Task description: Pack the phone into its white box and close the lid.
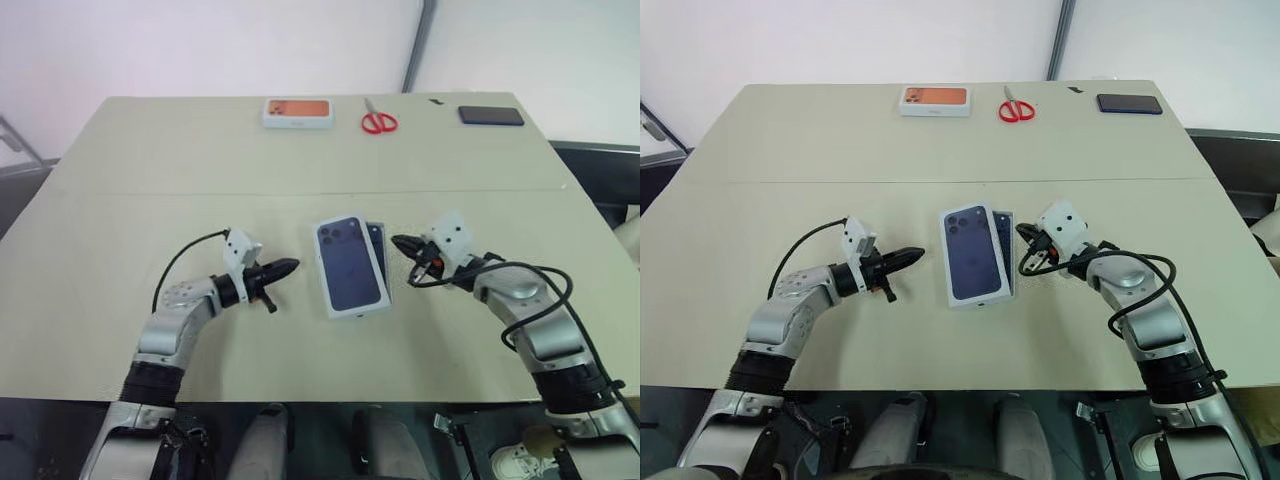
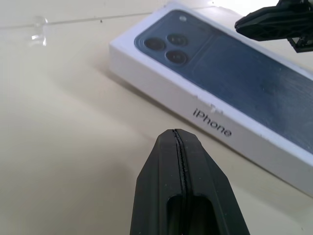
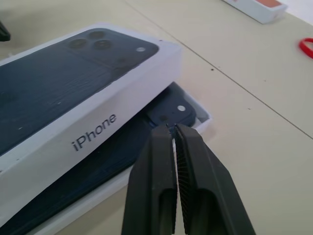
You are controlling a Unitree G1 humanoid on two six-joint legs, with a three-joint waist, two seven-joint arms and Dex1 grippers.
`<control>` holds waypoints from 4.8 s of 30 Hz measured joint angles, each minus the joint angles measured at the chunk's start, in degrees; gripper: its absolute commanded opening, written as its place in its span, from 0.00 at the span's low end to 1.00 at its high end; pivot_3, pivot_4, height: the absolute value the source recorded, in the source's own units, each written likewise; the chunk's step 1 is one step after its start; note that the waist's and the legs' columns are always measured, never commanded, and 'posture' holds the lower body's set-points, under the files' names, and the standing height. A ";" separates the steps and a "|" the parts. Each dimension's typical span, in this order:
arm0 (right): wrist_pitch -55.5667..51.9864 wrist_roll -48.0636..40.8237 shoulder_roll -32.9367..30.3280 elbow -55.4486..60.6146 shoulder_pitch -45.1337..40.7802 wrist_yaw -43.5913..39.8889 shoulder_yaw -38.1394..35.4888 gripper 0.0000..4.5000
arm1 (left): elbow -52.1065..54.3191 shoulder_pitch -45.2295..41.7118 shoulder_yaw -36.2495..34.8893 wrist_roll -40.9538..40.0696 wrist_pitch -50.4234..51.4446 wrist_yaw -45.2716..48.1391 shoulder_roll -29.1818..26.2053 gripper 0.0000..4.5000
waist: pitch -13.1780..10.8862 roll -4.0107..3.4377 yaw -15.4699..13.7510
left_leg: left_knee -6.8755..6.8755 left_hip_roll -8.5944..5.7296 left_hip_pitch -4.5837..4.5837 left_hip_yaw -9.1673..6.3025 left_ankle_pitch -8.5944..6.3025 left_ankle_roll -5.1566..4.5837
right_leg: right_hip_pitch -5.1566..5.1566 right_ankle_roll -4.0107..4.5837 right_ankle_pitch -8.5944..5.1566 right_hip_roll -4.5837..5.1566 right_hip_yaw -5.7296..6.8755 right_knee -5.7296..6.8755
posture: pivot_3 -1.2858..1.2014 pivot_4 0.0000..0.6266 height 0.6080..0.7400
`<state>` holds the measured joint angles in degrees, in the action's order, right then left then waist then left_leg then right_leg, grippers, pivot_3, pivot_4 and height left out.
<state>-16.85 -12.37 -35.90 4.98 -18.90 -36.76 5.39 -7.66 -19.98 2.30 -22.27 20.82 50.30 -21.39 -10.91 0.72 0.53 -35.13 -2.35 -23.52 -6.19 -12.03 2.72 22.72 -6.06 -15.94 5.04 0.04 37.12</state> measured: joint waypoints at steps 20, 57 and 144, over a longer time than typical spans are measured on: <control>-0.24 2.33 1.10 -0.72 -2.00 -6.49 1.19 0.01 | -6.28 -8.51 4.17 1.28 8.96 0.56 4.11 0.00 | 0.00 0.00 0.13 | -0.03 -0.07 0.02 -0.01 0.01 0.02 | -0.01 -0.01 0.01 -0.03 0.02 0.05 | 0.52 0.24 1.00; 0.88 8.92 1.08 -2.59 -1.04 -5.95 0.31 0.01 | -9.42 -12.43 3.05 3.04 7.45 -1.58 8.25 0.00 | 0.00 0.01 0.19 | -0.06 -0.14 0.02 0.06 0.03 0.05 | -0.01 -0.02 0.01 -0.04 0.02 0.09 | 0.52 0.24 1.00; 6.65 -5.78 -5.82 -3.21 8.22 -21.00 -13.93 0.99 | 6.33 17.52 -16.07 0.10 -7.34 6.63 -19.67 1.00 | 0.12 -0.02 0.15 | -0.01 0.10 0.14 -0.03 0.04 0.09 | -0.06 0.08 -0.03 0.05 -0.08 0.10 | 0.52 0.24 1.00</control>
